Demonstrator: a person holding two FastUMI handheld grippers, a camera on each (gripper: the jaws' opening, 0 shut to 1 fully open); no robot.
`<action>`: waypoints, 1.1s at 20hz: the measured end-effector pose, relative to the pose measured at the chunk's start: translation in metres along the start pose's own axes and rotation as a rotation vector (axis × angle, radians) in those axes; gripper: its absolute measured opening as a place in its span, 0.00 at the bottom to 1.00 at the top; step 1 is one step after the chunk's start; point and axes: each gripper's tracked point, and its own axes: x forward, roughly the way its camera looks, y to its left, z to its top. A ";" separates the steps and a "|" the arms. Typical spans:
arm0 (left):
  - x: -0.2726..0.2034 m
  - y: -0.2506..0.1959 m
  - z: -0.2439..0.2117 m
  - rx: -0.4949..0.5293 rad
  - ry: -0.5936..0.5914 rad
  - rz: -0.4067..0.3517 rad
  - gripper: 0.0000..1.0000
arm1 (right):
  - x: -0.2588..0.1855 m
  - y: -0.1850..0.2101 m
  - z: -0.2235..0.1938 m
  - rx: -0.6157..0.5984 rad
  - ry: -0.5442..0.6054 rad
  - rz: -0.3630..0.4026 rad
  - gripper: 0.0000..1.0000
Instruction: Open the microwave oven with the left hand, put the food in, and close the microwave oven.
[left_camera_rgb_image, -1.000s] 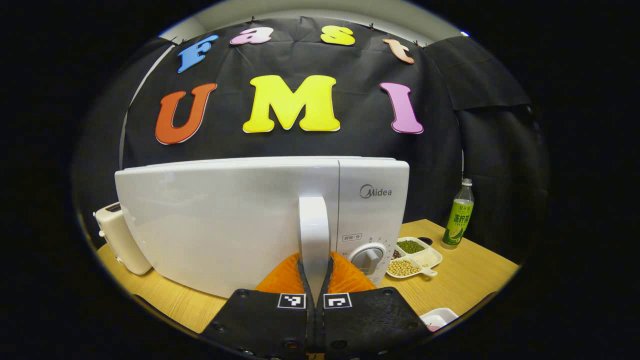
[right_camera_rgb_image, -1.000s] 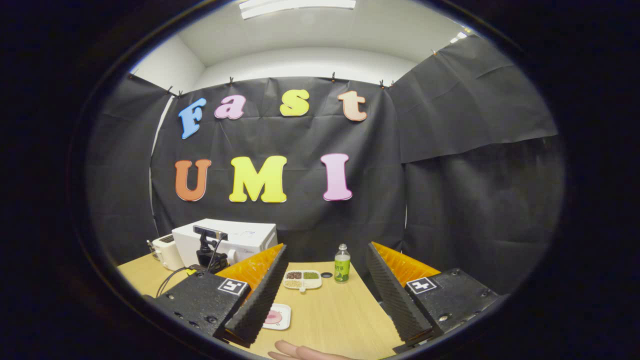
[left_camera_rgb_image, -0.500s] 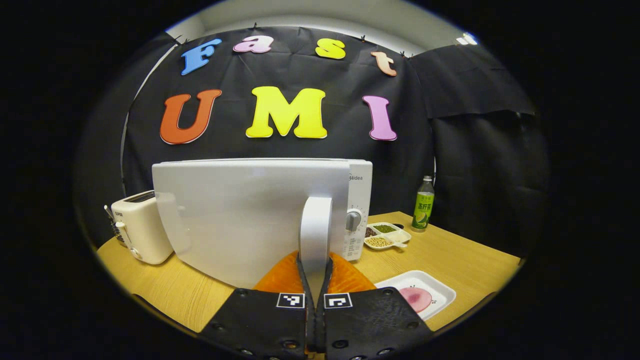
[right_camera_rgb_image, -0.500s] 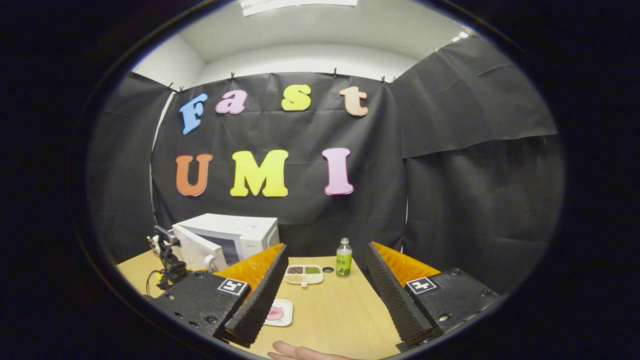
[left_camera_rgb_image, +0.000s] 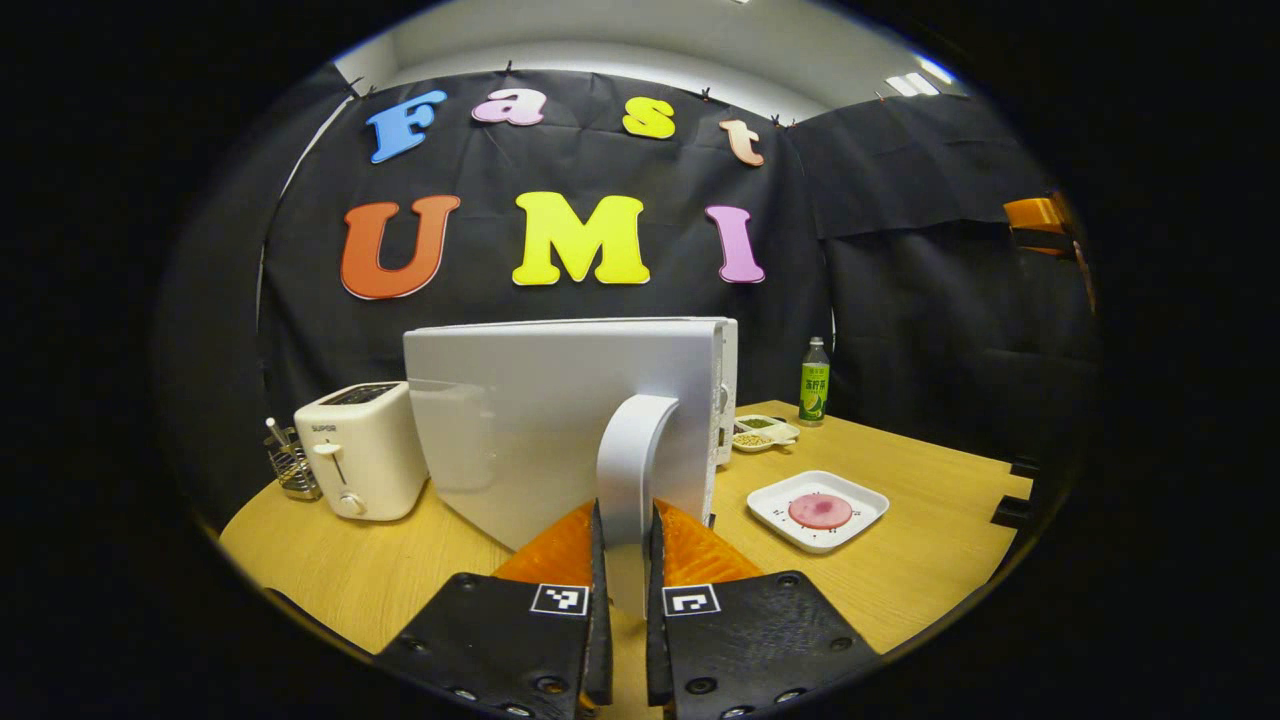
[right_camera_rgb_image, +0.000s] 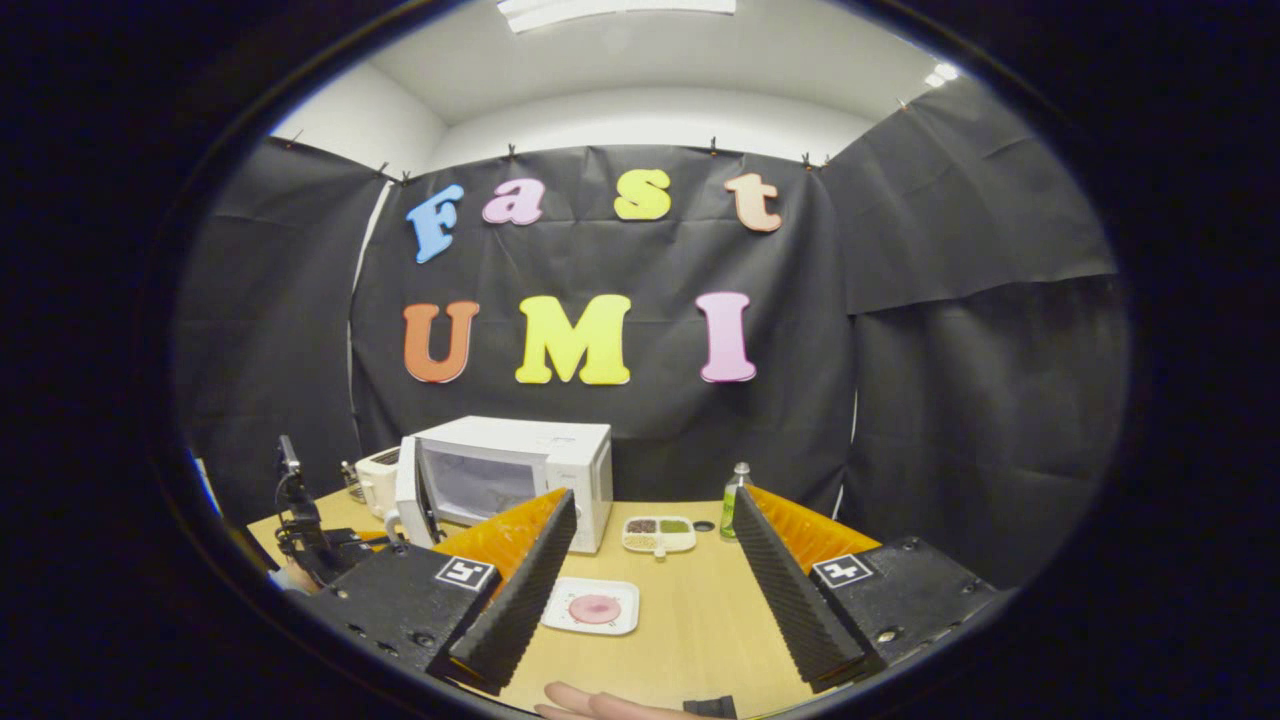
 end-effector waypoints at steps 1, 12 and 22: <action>-0.015 0.010 0.001 -0.008 -0.007 0.015 0.15 | -0.002 0.004 0.000 -0.009 -0.001 0.005 1.00; -0.137 0.060 0.041 -0.039 -0.015 0.387 0.94 | 0.047 0.014 -0.025 -0.022 0.107 0.028 1.00; -0.108 0.029 0.127 -0.059 -0.112 0.396 0.94 | 0.150 0.002 -0.095 -0.076 0.438 0.096 0.92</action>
